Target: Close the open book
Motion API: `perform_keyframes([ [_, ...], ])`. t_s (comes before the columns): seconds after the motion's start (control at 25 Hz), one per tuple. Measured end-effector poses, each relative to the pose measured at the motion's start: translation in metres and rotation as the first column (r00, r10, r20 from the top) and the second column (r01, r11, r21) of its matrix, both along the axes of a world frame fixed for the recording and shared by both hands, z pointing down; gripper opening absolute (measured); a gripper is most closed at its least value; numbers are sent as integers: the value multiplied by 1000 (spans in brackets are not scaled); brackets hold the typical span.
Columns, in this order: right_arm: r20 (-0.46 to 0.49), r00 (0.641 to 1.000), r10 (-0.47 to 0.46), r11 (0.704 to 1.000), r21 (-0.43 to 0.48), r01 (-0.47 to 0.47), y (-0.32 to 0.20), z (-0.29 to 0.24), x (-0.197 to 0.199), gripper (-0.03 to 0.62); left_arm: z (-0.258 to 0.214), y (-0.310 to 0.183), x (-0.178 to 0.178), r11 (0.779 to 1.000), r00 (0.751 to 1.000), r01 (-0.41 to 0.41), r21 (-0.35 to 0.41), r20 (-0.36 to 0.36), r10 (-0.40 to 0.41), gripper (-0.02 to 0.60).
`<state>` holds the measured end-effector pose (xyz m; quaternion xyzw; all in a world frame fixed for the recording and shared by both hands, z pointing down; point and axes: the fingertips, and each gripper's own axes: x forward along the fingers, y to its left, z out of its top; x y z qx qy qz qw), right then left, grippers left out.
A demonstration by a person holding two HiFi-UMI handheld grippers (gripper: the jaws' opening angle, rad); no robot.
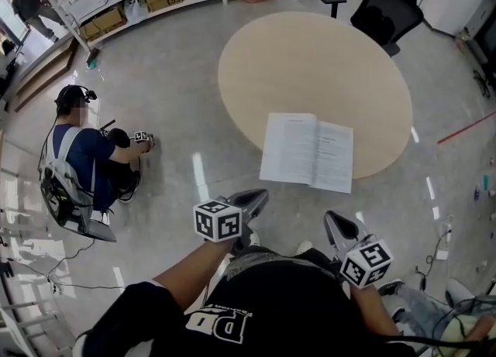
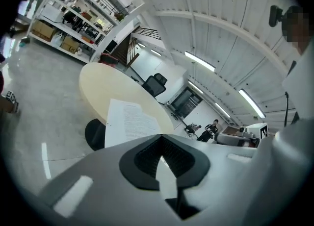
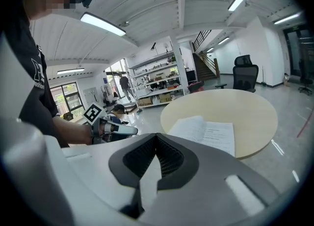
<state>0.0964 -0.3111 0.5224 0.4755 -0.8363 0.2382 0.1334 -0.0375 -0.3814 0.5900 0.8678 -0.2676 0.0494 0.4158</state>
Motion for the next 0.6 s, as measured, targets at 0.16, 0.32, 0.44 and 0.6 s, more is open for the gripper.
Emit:
perform_keyframes([
  [0.16,-26,1000,-14,1000,-12,13,-7,0,10,9,22,-15,-6,997,998,57,-52,-25,-58,43],
  [0.32,-52,998,-29,1000,-2,29,-14,-1,21,9,57,-39,-11,978,986,132,-162,-77,-146,77],
  [0.44,-53,998,-26,1000,-9,26,-21,-1,33,9,78,-62,-15,916,933,219,-337,-203,-298,137],
  [0.6,-47,999,-12,1000,-12,11,-24,-8,43,9,117,-76,-29,814,859,321,-485,-212,-466,152],
])
